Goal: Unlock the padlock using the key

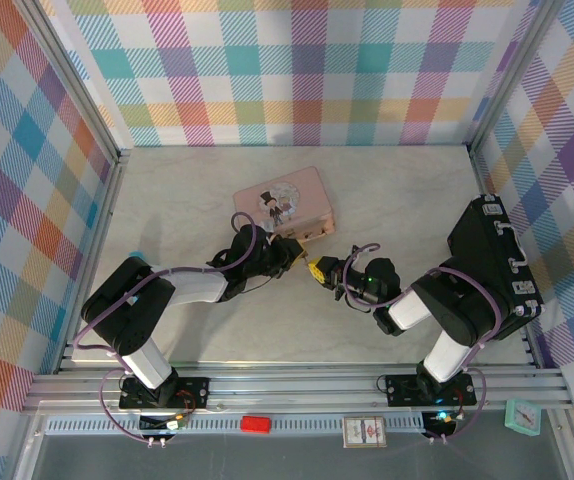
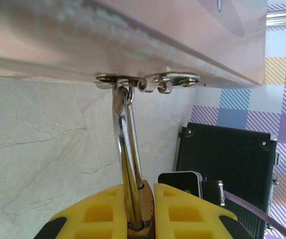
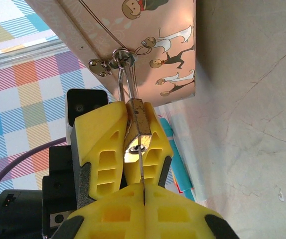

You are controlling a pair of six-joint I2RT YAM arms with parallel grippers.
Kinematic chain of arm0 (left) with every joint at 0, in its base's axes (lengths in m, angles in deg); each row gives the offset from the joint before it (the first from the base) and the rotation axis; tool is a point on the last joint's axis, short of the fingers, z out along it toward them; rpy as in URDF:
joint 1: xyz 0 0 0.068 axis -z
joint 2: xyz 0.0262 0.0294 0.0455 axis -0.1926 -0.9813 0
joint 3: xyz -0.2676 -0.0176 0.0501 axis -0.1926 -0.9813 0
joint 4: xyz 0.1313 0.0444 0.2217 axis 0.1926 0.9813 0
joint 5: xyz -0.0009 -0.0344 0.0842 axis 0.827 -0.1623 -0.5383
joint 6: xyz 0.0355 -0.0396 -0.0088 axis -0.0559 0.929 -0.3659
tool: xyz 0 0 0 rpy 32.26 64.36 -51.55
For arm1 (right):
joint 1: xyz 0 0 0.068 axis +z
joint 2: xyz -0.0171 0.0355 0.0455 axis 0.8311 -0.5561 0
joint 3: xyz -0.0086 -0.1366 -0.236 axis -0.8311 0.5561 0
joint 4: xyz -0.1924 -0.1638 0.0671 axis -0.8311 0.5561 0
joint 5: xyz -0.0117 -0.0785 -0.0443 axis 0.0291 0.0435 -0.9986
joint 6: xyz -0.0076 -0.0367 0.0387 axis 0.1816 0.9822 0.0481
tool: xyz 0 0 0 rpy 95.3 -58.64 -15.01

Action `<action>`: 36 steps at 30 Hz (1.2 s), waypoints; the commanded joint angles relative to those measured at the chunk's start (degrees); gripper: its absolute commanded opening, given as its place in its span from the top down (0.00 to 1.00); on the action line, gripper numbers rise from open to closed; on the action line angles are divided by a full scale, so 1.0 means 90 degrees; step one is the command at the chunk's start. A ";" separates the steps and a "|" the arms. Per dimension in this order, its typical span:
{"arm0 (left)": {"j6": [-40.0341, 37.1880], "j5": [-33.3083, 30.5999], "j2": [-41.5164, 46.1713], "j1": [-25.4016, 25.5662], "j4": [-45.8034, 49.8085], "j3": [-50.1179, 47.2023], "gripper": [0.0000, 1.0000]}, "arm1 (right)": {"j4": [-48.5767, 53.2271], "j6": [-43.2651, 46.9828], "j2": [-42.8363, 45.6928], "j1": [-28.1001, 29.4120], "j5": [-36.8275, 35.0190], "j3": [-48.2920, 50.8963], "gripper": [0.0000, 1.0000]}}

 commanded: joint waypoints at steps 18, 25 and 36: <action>0.0187 0.0357 0.0423 -0.0020 -0.1296 0.0132 1.00 | -0.0330 -0.0147 -0.0159 -0.0155 0.0003 -0.0260 1.00; 0.0177 0.0357 0.0465 -0.0021 -0.1253 0.0117 1.00 | -0.0330 -0.0165 -0.0196 -0.0184 0.0014 -0.0276 1.00; 0.0177 0.0371 0.0453 -0.0010 -0.1265 0.0105 1.00 | -0.0330 -0.0206 -0.0242 -0.0223 0.0071 -0.0365 1.00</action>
